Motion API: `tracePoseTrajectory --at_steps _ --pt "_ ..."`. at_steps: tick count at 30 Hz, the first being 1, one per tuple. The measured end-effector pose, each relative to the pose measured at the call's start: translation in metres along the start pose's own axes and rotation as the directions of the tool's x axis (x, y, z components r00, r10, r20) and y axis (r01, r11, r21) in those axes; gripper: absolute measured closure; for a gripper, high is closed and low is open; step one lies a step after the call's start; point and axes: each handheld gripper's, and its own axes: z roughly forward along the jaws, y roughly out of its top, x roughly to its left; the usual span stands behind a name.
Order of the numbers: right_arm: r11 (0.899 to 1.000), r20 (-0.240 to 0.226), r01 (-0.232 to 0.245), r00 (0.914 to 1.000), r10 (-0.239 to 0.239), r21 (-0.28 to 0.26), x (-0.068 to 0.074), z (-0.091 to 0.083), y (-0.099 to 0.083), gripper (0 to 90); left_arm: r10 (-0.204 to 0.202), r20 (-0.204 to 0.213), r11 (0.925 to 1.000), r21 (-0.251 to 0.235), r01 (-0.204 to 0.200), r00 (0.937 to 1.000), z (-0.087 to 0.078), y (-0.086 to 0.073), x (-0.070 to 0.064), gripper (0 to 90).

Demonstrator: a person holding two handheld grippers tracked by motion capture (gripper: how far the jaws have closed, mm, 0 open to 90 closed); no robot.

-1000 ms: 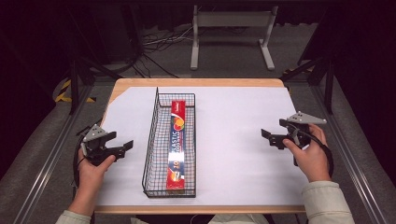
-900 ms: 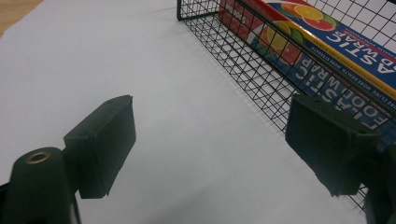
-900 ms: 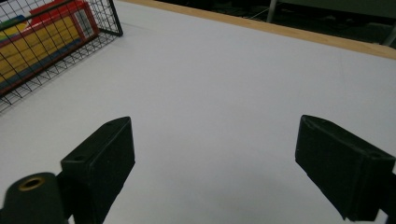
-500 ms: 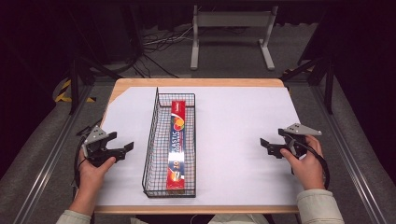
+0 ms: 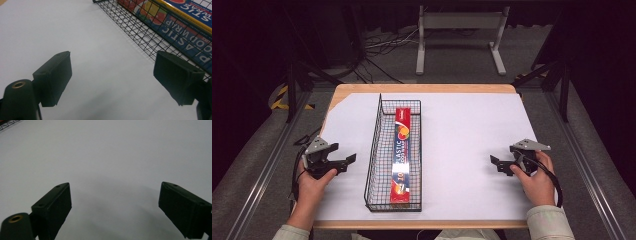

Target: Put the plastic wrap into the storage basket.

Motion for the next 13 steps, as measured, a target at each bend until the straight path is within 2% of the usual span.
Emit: tracePoseTrajectory --at_steps 5,9,13 --pt "1.000 0.011 -0.015 0.9998 0.015 0.012 -0.0010 0.0014 -0.0002 11.7 -0.004 -0.001 0.9999 0.009 0.004 1.0000 0.0037 -0.0025 -0.0005 15.9" --pt "0.998 0.036 -0.054 0.9979 0.053 0.029 -0.0041 0.0036 0.0001 11.1 -0.005 -0.002 0.9999 0.015 0.005 1.0000 0.0059 -0.0042 -0.0006 16.0" --pt "0.998 0.046 -0.047 0.9980 0.044 0.048 -0.0032 0.0055 0.0009 11.8 0.000 -0.003 0.9999 0.011 0.000 1.0000 0.0060 -0.0058 -0.0016 16.0"
